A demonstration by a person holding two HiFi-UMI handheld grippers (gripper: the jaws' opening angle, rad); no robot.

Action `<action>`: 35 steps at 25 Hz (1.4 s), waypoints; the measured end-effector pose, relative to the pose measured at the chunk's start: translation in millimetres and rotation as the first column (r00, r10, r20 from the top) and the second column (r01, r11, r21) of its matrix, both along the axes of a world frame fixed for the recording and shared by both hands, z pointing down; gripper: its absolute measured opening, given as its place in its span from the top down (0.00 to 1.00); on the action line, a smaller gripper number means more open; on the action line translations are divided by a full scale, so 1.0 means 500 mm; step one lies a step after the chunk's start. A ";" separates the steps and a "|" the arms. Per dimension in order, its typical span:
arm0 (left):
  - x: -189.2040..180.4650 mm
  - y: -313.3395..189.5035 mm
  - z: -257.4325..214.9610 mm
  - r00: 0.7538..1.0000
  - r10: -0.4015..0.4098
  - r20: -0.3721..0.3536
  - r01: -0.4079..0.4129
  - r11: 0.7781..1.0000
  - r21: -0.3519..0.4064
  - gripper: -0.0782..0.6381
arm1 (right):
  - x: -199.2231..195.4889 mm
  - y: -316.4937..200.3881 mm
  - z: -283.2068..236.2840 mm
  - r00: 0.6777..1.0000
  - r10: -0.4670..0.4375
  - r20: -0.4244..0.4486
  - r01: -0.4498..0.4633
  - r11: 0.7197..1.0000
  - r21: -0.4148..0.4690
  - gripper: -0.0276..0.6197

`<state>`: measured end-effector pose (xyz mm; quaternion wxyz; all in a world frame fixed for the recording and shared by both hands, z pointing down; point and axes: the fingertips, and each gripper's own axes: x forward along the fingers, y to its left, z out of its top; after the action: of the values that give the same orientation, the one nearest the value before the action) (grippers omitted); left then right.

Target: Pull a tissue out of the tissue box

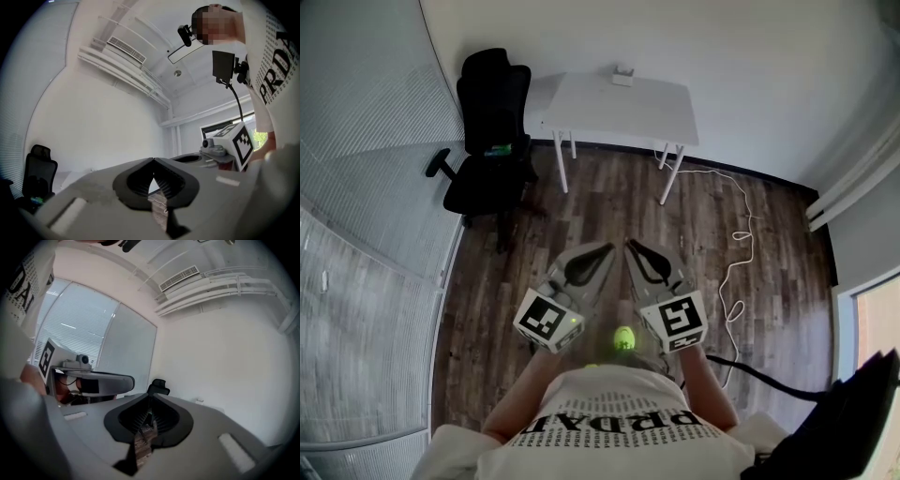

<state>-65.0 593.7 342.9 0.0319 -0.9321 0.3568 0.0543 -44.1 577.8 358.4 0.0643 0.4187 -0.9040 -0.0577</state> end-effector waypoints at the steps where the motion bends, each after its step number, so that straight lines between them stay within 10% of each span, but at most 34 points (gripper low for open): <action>1: 0.010 -0.016 0.003 1.000 -0.001 0.014 0.001 1.000 0.004 0.90 | 0.009 -0.016 0.000 1.000 -0.002 -0.002 0.002 1.000 0.002 0.91; 35: 0.212 -0.393 0.005 0.997 -0.080 -0.016 0.079 0.997 -0.020 0.90 | 0.210 -0.379 0.016 0.996 -0.077 0.044 0.079 0.996 -0.044 0.91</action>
<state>41.1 397.4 345.5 0.0220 -0.9169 0.3943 0.0575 61.0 388.5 366.5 0.0524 0.3827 -0.9219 -0.0307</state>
